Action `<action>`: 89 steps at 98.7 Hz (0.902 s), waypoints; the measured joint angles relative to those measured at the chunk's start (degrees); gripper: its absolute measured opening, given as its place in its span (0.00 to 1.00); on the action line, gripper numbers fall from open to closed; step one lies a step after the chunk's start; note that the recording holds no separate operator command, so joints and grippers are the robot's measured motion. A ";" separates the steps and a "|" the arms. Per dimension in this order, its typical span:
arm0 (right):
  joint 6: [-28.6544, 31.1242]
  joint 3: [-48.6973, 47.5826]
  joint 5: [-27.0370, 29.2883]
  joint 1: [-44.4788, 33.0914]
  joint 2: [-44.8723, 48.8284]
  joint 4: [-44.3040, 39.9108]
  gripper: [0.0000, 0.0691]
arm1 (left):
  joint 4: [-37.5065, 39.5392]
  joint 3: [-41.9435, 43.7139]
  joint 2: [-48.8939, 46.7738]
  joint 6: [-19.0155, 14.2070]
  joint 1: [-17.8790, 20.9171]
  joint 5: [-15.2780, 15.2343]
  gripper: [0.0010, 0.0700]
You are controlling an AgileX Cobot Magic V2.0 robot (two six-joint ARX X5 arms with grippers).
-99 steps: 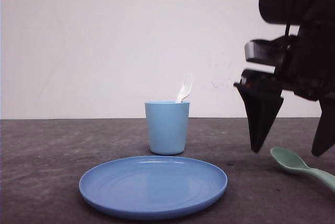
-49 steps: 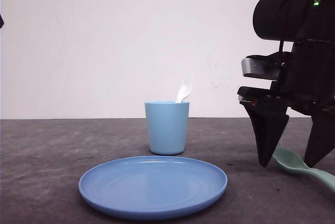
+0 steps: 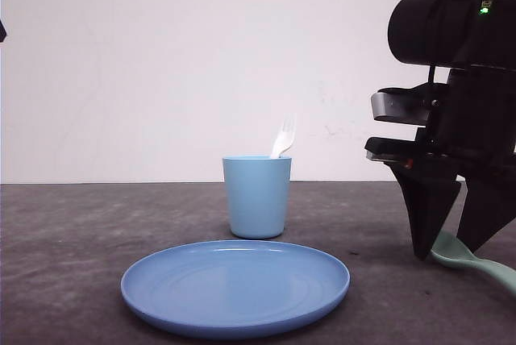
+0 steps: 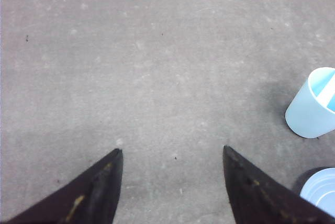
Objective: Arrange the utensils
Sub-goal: 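Lower the right gripper onto the mint-green spoon and close it, then lift the green spoon with the right gripper over the blue cup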
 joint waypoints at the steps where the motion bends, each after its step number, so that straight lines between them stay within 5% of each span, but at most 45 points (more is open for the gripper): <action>1: 0.00 0.00 -0.02 0.00 0.00 0.00 0.37 | 0.00 0.00 0.00 0.02 0.00 -0.02 0.50; 50: -0.07 0.94 -0.79 2.45 -6.60 1.88 0.33 | 0.07 0.00 0.00 0.04 0.00 -0.15 0.50; 89: -2.75 1.75 -2.67 6.71 -10.62 20.46 0.33 | 0.09 0.00 0.00 0.24 0.00 -0.17 0.50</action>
